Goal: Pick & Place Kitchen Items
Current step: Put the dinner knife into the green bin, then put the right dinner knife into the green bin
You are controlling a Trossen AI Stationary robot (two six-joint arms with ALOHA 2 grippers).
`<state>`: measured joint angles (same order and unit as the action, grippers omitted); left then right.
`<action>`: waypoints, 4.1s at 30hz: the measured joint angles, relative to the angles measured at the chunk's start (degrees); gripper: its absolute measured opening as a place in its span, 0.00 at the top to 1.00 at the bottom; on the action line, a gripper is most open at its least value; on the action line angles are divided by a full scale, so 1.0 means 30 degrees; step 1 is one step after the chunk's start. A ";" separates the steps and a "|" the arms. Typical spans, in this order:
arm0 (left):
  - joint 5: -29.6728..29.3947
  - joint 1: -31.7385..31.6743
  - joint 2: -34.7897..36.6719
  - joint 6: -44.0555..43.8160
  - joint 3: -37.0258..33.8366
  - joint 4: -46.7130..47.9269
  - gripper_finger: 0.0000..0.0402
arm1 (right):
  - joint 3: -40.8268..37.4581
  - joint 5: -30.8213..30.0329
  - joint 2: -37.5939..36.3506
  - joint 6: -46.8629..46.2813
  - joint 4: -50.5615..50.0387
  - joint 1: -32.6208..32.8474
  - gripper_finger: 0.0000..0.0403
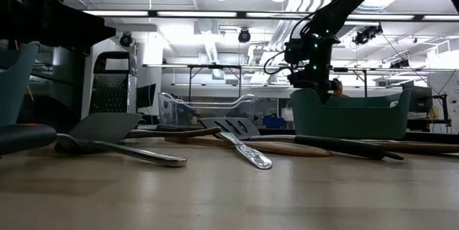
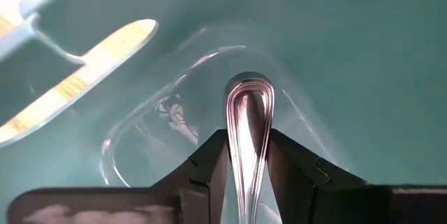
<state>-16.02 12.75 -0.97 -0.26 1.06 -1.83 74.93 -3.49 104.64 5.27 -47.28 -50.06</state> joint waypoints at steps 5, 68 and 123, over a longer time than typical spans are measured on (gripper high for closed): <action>0.0005 0.0006 0.0000 -0.0005 0.0000 0.0000 0.54 | 0.0003 -0.0277 -0.0029 -0.0396 -0.0075 -0.0022 0.76; 0.0001 0.0004 0.0000 -0.0005 0.0000 -0.0004 0.54 | -0.0010 -0.0240 -0.7810 -0.2142 -0.7952 0.5734 0.44; 0.0003 0.0005 -0.0002 -0.0002 0.0000 -0.0005 0.54 | -1.0678 0.1857 -0.9474 -1.8877 -0.1877 1.2846 0.26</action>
<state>-16.02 12.77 -0.98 -0.26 1.06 -1.84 42.89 2.08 76.22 -51.36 -52.91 -11.52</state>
